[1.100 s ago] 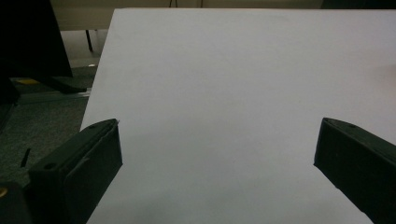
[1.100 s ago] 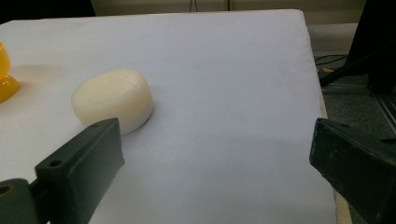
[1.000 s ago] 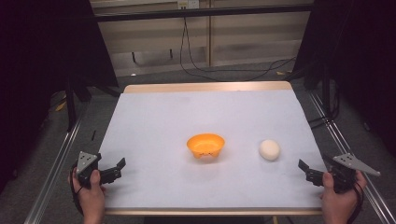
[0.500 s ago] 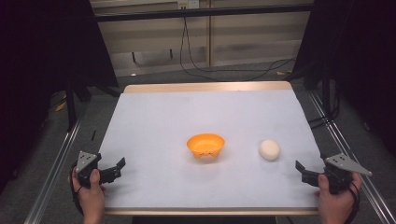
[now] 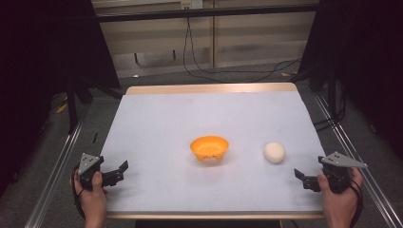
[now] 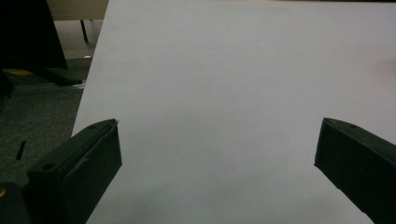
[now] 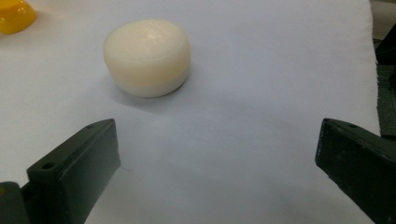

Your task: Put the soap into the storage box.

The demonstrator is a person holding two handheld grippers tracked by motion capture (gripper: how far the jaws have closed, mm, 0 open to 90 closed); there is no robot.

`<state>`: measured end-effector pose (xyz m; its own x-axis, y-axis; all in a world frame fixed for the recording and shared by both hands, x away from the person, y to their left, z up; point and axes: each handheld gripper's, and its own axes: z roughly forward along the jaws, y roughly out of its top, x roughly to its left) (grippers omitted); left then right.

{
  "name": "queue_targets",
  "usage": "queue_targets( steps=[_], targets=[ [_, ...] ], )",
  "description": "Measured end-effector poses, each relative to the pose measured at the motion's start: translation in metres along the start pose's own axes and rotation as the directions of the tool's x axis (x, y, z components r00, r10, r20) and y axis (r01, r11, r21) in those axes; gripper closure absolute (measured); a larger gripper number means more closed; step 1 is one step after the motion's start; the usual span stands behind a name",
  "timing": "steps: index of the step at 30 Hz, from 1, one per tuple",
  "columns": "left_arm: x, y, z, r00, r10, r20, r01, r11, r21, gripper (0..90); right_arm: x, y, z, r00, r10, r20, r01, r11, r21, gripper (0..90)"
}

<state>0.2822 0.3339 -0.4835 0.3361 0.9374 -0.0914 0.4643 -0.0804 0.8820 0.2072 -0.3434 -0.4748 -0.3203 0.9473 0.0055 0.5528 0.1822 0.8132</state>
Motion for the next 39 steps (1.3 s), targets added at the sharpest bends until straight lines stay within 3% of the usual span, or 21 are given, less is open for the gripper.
queue_targets(
  steps=[3, 6, 10, 16, 21, 25, 39],
  targets=[
    [0.000, 0.000, 0.000, 1.0000, 0.000, 0.002, 0.000, 1.0000, -0.001, 0.5, 0.000, 0.005, 0.003, 1.0000, 0.000, -0.007, 0.000, 0.999, 0.039, 0.0],
    [0.000, 0.000, 0.000, 1.0000, -0.005, 0.001, 0.005, 1.0000, -0.001, 0.7, 0.002, 0.016, 0.009, 0.9989, -0.037, -0.028, 0.040, 0.993, 0.113, 0.0],
    [0.000, 0.000, 0.000, 1.0000, -0.001, 0.000, 0.001, 1.0000, 0.002, 0.7, 0.003, 0.025, 0.014, 0.9963, -0.041, -0.075, 0.052, 0.987, 0.149, 0.0],
    [0.000, 0.000, 0.001, 1.0000, 0.005, 0.005, -0.005, 1.0000, 0.005, 0.8, 0.002, 0.034, 0.020, 0.9964, -0.031, -0.079, 0.046, 0.980, 0.195, 0.0],
    [0.000, 0.000, 0.001, 1.0000, 0.003, 0.007, -0.003, 0.9999, 0.011, 0.8, 0.000, 0.043, 0.026, 0.9941, -0.045, -0.098, 0.068, 0.969, 0.239, 0.6],
    [0.000, 0.001, 0.002, 0.9999, 0.007, 0.012, -0.007, 0.9999, 0.014, 1.0, 0.003, 0.052, 0.033, 0.9905, -0.063, -0.122, 0.094, 0.959, 0.267, 2.9],
    [0.000, 0.001, 0.002, 0.9999, 0.008, 0.014, -0.008, 0.9998, 0.020, 1.0, 0.012, 0.065, 0.047, 0.9837, -0.076, -0.163, 0.121, 0.950, 0.288, 6.7]
  ],
)
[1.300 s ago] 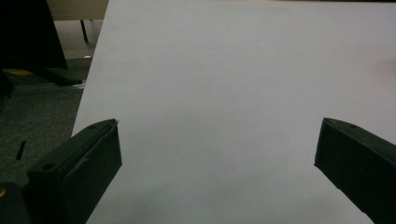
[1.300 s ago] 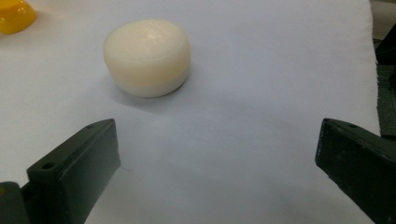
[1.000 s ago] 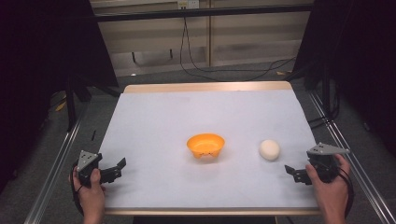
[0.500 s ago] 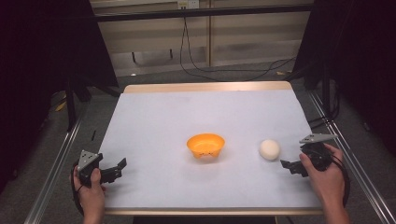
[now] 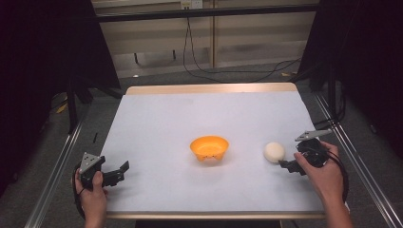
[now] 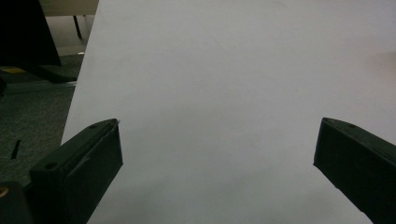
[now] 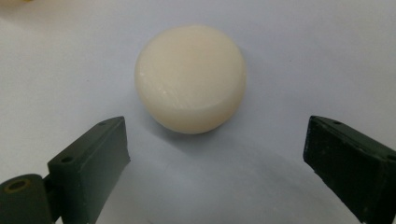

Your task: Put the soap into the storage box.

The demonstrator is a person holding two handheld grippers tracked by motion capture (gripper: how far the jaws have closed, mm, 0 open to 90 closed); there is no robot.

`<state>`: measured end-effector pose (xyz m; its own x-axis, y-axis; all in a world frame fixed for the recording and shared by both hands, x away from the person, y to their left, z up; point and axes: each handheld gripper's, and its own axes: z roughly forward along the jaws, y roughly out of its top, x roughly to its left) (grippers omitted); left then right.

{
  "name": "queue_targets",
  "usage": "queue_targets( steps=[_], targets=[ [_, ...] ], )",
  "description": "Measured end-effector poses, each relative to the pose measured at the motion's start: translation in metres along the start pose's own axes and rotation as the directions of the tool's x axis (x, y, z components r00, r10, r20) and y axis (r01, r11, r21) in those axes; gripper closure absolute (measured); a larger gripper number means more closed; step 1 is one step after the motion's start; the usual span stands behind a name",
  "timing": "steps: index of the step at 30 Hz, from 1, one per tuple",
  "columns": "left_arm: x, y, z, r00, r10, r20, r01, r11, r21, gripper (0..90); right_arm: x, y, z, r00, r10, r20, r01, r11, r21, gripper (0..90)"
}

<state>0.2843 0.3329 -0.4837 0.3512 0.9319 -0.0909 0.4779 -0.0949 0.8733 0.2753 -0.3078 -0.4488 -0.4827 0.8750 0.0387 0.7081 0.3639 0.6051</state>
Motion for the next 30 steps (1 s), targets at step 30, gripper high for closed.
queue_targets(
  steps=[30],
  targets=[
    [0.001, 0.001, 0.001, 1.0000, -0.002, 0.008, 0.002, 0.9999, 0.016, 0.9, 0.013, 0.038, 0.028, 0.9992, 0.012, -0.037, -0.010, 0.998, 0.054, 17.6]
  ],
)
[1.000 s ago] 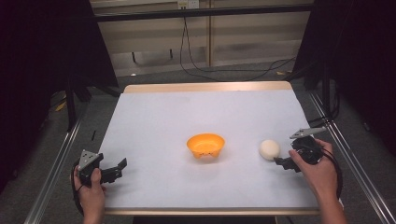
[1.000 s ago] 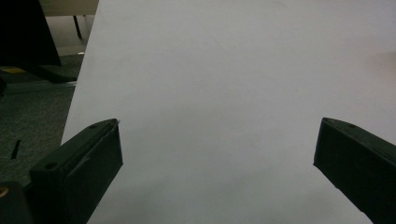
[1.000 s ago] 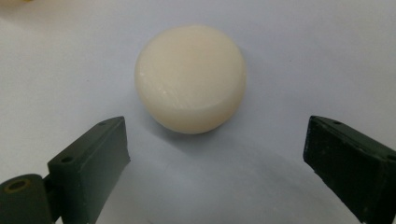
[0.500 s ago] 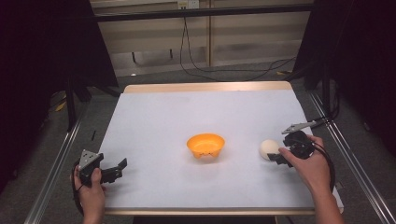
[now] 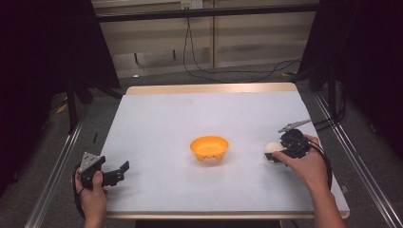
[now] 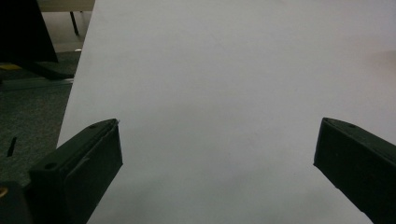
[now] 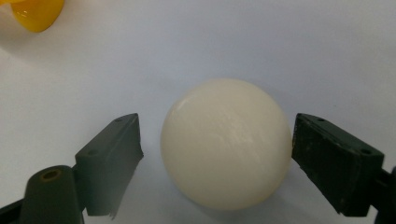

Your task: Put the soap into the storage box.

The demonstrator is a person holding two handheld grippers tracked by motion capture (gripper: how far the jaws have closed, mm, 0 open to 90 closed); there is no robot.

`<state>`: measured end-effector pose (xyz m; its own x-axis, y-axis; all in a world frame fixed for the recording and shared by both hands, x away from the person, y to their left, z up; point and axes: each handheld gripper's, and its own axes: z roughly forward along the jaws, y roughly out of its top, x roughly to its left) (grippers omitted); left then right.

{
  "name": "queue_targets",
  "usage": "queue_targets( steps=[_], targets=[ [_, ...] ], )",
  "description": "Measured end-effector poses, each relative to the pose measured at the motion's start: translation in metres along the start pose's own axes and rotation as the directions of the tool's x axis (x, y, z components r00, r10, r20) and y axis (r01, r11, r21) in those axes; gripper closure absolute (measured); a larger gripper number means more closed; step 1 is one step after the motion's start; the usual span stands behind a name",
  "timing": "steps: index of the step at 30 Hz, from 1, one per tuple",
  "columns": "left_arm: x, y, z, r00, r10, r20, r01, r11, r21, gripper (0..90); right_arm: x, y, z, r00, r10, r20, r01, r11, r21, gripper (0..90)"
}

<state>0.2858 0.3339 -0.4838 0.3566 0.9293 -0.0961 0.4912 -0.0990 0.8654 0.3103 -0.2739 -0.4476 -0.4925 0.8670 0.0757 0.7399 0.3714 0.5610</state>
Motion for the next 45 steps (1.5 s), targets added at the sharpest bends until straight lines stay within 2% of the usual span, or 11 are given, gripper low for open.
queue_targets(
  steps=[6, 19, 25, 29, 30, 32, 34, 45],
  targets=[
    [0.000, 0.000, 0.000, 1.0000, -0.002, 0.003, 0.002, 1.0000, 0.001, 0.9, -0.001, 0.003, 0.004, 0.9996, 0.012, 0.027, -0.012, 0.999, 0.032, 22.6],
    [0.001, 0.000, 0.001, 0.9999, -0.006, 0.010, 0.006, 1.0000, 0.003, 0.9, -0.003, 0.004, 0.013, 0.9996, 0.026, 0.014, -0.027, 0.997, 0.067, 23.7],
    [0.001, 0.000, 0.001, 0.9999, -0.007, 0.011, 0.007, 1.0000, 0.003, 0.9, -0.003, 0.005, 0.013, 0.9998, 0.014, 0.013, -0.015, 0.998, 0.058, 24.2],
    [0.001, 0.000, 0.001, 1.0000, -0.004, 0.008, 0.004, 1.0000, 0.004, 0.9, -0.002, 0.006, 0.011, 0.9994, -0.018, 0.028, 0.016, 0.997, 0.073, 24.5],
    [0.001, 0.000, 0.001, 1.0000, -0.005, 0.008, 0.004, 1.0000, 0.004, 0.9, -0.001, 0.007, 0.010, 0.9994, -0.004, 0.033, 0.002, 0.998, 0.067, 24.5],
    [0.001, 0.000, 0.001, 1.0000, -0.004, 0.009, 0.004, 1.0000, 0.005, 0.9, -0.001, 0.009, 0.005, 0.9994, -0.017, 0.028, 0.016, 0.999, 0.045, 24.6],
    [0.001, 0.000, 0.001, 1.0000, -0.004, 0.008, 0.004, 1.0000, 0.005, 0.9, -0.001, 0.010, 0.003, 0.9995, -0.012, 0.028, 0.010, 0.999, 0.047, 24.6],
    [0.001, 0.000, 0.001, 0.9999, -0.005, 0.010, 0.005, 1.0000, 0.004, 0.9, 0.012, 0.027, -0.005, 0.9990, -0.045, 0.007, 0.045, 0.999, 0.011, 24.6]
  ],
)
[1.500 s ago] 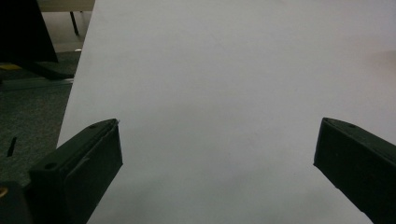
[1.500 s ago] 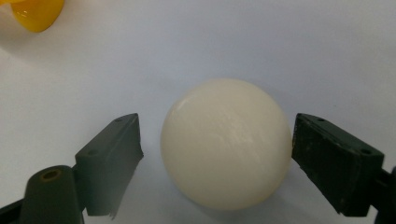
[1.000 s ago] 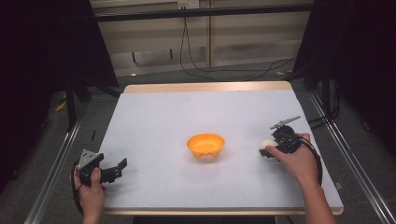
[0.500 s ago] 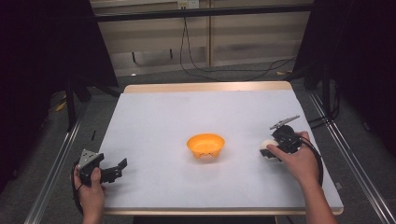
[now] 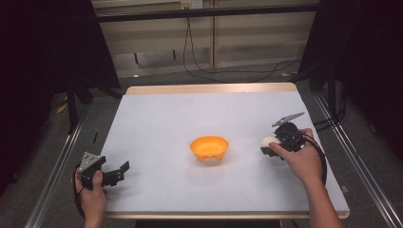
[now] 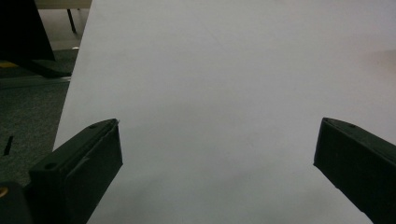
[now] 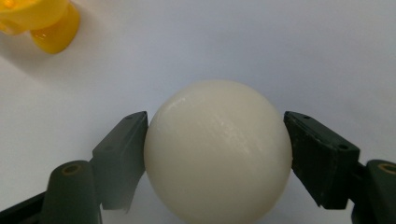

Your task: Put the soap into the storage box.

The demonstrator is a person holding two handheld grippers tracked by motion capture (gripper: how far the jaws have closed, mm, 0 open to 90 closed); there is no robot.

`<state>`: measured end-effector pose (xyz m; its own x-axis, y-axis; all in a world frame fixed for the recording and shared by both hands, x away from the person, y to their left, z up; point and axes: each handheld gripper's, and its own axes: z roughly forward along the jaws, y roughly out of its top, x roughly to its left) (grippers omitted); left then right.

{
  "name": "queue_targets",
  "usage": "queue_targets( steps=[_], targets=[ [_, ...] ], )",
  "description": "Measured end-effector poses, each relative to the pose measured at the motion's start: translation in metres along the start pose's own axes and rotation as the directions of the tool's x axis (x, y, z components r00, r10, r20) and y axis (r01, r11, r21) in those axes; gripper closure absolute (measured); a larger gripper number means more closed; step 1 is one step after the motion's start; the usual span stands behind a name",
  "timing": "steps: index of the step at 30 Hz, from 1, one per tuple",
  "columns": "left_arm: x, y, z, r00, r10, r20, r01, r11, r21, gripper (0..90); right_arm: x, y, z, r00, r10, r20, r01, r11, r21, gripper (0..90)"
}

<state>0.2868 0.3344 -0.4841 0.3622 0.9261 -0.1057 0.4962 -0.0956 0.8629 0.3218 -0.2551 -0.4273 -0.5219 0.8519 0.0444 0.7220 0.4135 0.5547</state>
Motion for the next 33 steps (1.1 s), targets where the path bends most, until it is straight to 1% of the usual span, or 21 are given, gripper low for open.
queue_targets(
  steps=[6, 12, 13, 15, 16, 17, 19, 21, 25, 26, 33],
  targets=[
    [0.000, 0.000, 0.000, 1.0000, -0.001, 0.002, 0.001, 1.0000, 0.000, 0.9, 0.009, 0.010, 0.001, 0.9998, -0.015, -0.012, 0.015, 1.000, -0.007, 24.6],
    [0.000, 0.000, 0.000, 1.0000, -0.001, 0.002, 0.001, 1.0000, 0.000, 0.9, 0.015, 0.019, 0.001, 0.9987, -0.042, -0.028, 0.042, 0.999, -0.008, 24.6],
    [0.000, 0.000, 0.000, 1.0000, -0.001, 0.002, 0.001, 1.0000, 0.000, 0.9, 0.017, 0.020, 0.001, 0.9988, -0.038, -0.029, 0.038, 0.999, -0.010, 24.6],
    [0.000, 0.000, 0.000, 1.0000, -0.001, 0.002, 0.001, 1.0000, 0.000, 0.9, 0.019, 0.023, 0.001, 0.9983, -0.046, -0.034, 0.046, 0.999, -0.009, 24.6],
    [0.000, 0.000, 0.000, 1.0000, -0.001, 0.002, 0.001, 1.0000, 0.000, 0.9, 0.020, 0.025, 0.001, 0.9977, -0.058, -0.035, 0.058, 0.998, -0.009, 24.6],
    [0.000, 0.000, 0.000, 1.0000, -0.001, 0.002, 0.001, 1.0000, 0.000, 0.9, 0.021, 0.026, 0.001, 0.9979, -0.054, -0.036, 0.054, 0.999, -0.009, 24.5],
    [0.000, 0.000, 0.000, 1.0000, -0.001, 0.002, 0.001, 1.0000, 0.000, 0.9, 0.025, 0.032, 0.001, 0.9967, -0.069, -0.042, 0.069, 0.998, -0.015, 24.5],
    [0.000, 0.000, 0.000, 1.0000, -0.001, 0.002, 0.001, 1.0000, 0.000, 0.9, 0.026, 0.033, 0.001, 0.9967, -0.066, -0.048, 0.066, 0.998, -0.015, 24.5],
    [0.000, 0.000, 0.000, 1.0000, 0.003, 0.000, -0.003, 1.0000, 0.000, 0.9, 0.031, 0.040, 0.000, 0.9952, -0.082, -0.053, 0.081, 0.997, -0.021, 24.6],
    [0.000, 0.000, 0.000, 1.0000, -0.001, 0.000, 0.001, 1.0000, 0.000, 0.9, 0.032, 0.042, 0.001, 0.9946, -0.087, -0.056, 0.086, 0.996, -0.023, 24.6],
    [0.000, 0.000, 0.000, 1.0000, -0.001, 0.002, 0.001, 1.0000, 0.000, 0.9, 0.039, 0.053, 0.000, 0.9922, -0.102, -0.071, 0.100, 0.994, -0.034, 24.6]
  ],
)
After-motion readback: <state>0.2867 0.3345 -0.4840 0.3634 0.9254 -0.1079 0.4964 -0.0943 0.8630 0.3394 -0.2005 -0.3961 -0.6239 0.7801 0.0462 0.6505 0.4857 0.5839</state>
